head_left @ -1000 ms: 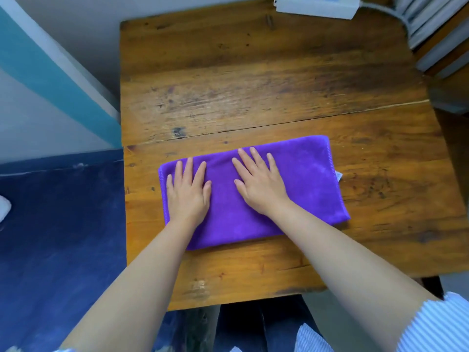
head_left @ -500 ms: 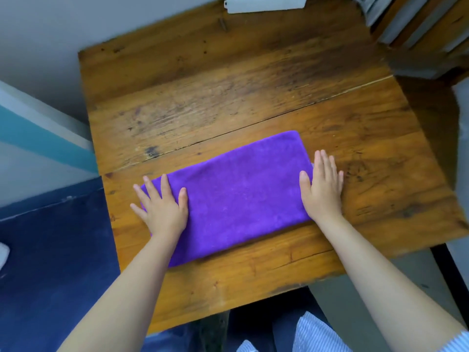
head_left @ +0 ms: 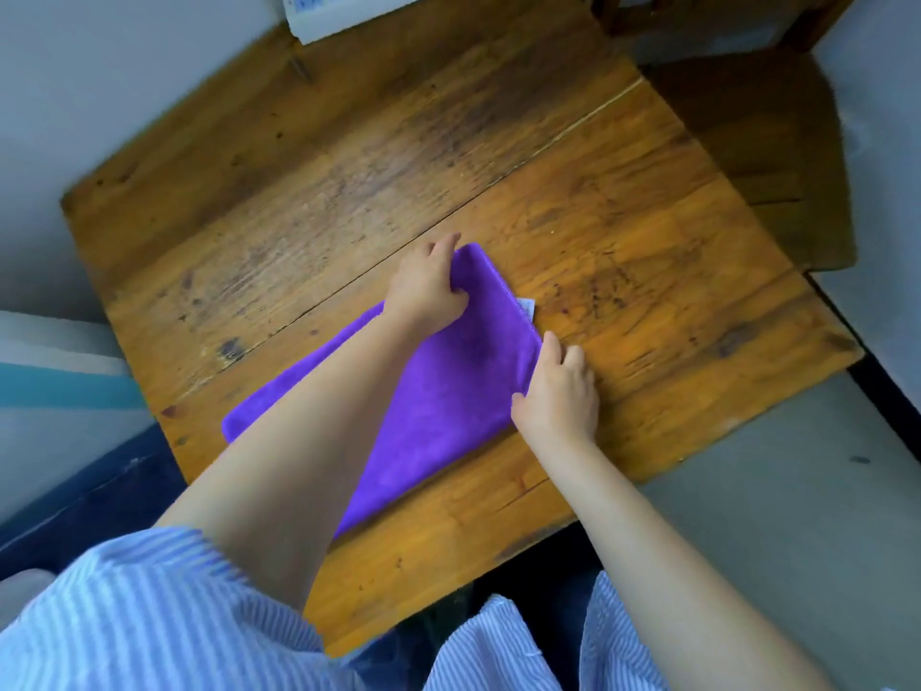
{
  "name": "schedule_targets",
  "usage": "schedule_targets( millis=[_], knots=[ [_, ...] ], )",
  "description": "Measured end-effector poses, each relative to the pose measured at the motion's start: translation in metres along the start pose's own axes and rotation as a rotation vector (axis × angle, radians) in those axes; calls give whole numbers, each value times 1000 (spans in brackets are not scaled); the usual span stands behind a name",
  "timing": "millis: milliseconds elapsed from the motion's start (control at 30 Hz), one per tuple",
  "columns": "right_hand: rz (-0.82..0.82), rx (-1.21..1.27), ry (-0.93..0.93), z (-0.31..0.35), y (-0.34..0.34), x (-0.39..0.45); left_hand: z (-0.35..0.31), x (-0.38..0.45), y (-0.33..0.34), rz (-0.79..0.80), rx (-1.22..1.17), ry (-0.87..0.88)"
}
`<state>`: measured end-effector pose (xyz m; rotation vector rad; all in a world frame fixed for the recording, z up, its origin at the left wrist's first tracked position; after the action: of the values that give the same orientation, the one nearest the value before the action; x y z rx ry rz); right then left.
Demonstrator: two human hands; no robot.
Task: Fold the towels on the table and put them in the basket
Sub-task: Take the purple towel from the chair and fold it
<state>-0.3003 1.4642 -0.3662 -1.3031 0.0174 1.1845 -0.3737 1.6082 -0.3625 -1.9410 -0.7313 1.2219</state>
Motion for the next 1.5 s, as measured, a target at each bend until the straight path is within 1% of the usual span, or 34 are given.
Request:
schedule_targets(
  millis=[33, 100, 167, 233, 300, 333, 400, 500, 600, 667, 700, 767, 800, 867, 900, 1000, 1100, 1167, 1333, 1500],
  knots=[
    [8, -21, 14, 3, -2, 2, -2, 3, -3, 31, -28, -20],
    [26, -23, 46, 1, -8, 8, -10, 11, -11, 97, -72, -8],
    [48, -11, 37, 0, -12, 11, -13, 14, -20, 136, -125, 11],
    [70, 21, -2, -3, -20, 14, -13, 16, -30, 185, -77, 41],
    [57, 46, -60, -4, -30, 20, -9, 19, -44, 188, -20, 81],
    [32, 49, -94, -5, -36, 23, -6, 20, -50, 168, -20, 99],
    [-64, 58, -173, 0, -51, 35, -2, 24, -66, 81, -36, 148],
    [-279, 48, -320, 17, -79, 56, 0, 27, -89, -95, -42, 220],
    [-459, -8, -464, 35, -105, 72, 5, 24, -105, -282, -28, 256],
    [-531, -33, -553, 44, -117, 73, 13, 17, -107, -368, -12, 309],
    [-544, -50, -599, 45, -118, 71, 19, 13, -105, -382, 14, 324],
    [-539, -89, -698, 45, -112, 60, 33, 1, -98, -390, 88, 341],
    [-538, -105, -749, 42, -105, 53, 41, -6, -93, -395, 128, 407],
    [-535, -124, -833, 34, -82, 33, 56, -23, -83, -367, 228, 596],
    [-525, -127, -865, 30, -70, 25, 63, -29, -79, -334, 270, 657],
    [-466, -144, -924, 19, -35, 1, 88, -52, -62, -246, 380, 762],
    [-435, -184, -930, 15, -11, -19, 109, -69, -45, -197, 507, 802],
    [-430, -226, -921, 12, 1, -28, 121, -76, -34, -185, 549, 823],
    [-415, -287, -911, 7, 26, -42, 137, -86, -19, -189, 514, 817],
    [-481, -281, -950, 2, 44, -52, 147, -95, -10, -159, 538, 822]
  ],
)
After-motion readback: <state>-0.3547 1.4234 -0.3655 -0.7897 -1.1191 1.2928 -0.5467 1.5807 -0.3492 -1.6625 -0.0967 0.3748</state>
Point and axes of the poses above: each hand's wrist, its own x-axis towards the middle knuckle, its own y-axis out of the palm, z = x × y, the point moved 1 cm from there along x, towards the middle knuckle, and after that the axes turned 1 degree about z, right-handed, at the moved point
